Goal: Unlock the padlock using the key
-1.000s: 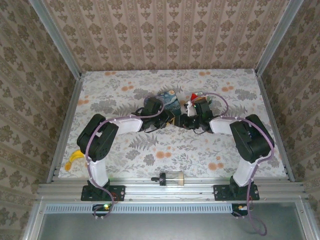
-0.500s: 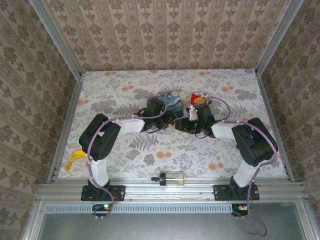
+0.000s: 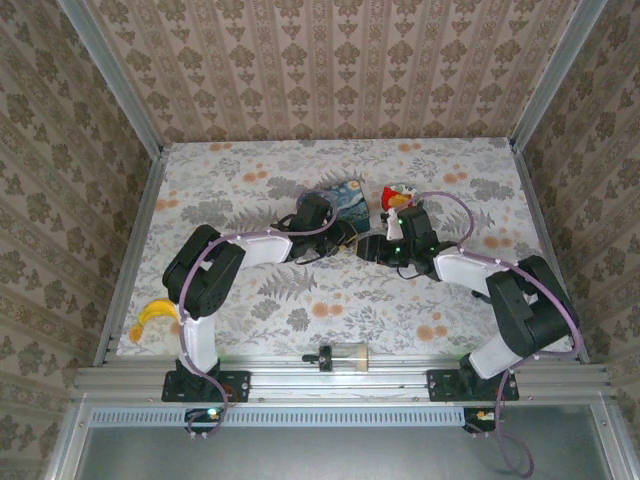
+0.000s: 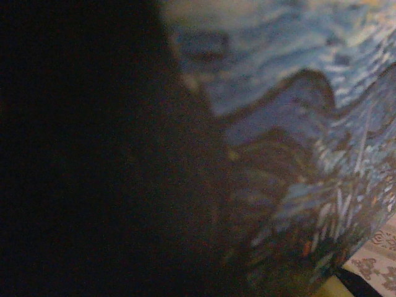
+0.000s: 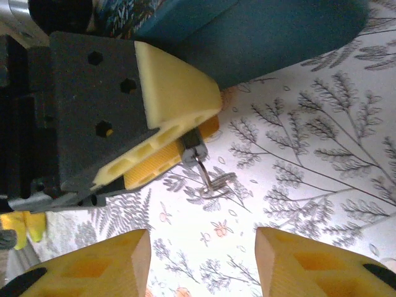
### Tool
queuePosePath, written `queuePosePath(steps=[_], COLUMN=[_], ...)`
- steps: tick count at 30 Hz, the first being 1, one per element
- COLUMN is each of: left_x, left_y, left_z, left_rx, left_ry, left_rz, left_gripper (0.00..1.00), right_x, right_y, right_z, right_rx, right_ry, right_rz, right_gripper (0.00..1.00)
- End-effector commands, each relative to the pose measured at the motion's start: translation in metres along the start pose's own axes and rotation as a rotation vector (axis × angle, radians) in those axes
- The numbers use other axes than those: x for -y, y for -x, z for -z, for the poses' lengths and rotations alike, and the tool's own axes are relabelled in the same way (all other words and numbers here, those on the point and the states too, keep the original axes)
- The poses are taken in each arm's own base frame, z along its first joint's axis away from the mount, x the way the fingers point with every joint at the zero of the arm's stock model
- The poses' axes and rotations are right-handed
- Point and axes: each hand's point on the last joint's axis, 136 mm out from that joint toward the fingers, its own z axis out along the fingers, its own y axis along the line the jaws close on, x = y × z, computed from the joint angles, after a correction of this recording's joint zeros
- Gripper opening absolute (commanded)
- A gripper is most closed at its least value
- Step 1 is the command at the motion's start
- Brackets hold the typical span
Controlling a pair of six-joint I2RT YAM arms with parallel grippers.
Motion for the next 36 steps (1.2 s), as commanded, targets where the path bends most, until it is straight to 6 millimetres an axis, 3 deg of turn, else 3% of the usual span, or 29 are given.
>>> queuePosePath(steps=[1, 8, 14, 17, 26, 33, 36], left_x=[-0.057, -0.057, -0.056, -0.057, -0.059, -0.057, -0.053], left_y=[-0.044, -0.040, -0.040, -0.039, -0.035, -0.032, -0.031], left_z=[-0.008, -0.003, 0.002, 0.005, 0.010, 0.013, 0.014], left_rx=[-0.185, -0.159, -0.153, -0.146, -0.128, -0.115, -0.108], left_ry=[0.160, 0.159, 0.156, 0.157, 0.162, 0.155, 0.144], left_rz=[0.152, 0.163, 0.166, 0.168, 0.176, 0.178, 0.175], left_gripper=[0.20, 0.18, 0.18, 0.18, 0.17, 0.17, 0.24], right_x=[0.008, -0.009, -0.011, -0.010, -0.010, -0.013, -0.010], right_y=[-0.007, -0.002, 0.006, 0.010, 0.018, 0.017, 0.016], right_z=[0.004, -0.014, -0.029, -0.032, -0.032, -0.038, -0.040], right_rx=[-0.005, 0.003, 0.011, 0.025, 0.052, 0.039, 0.038], right_ry=[-0.050, 0.007, 0.011, 0.010, -0.006, 0.023, 0.022], right_rz=[0.011, 0.029, 0.040, 0.040, 0.046, 0.040, 0.028], right_gripper=[0.45, 0.42, 0.37, 0.30, 0.28, 0.14, 0.05])
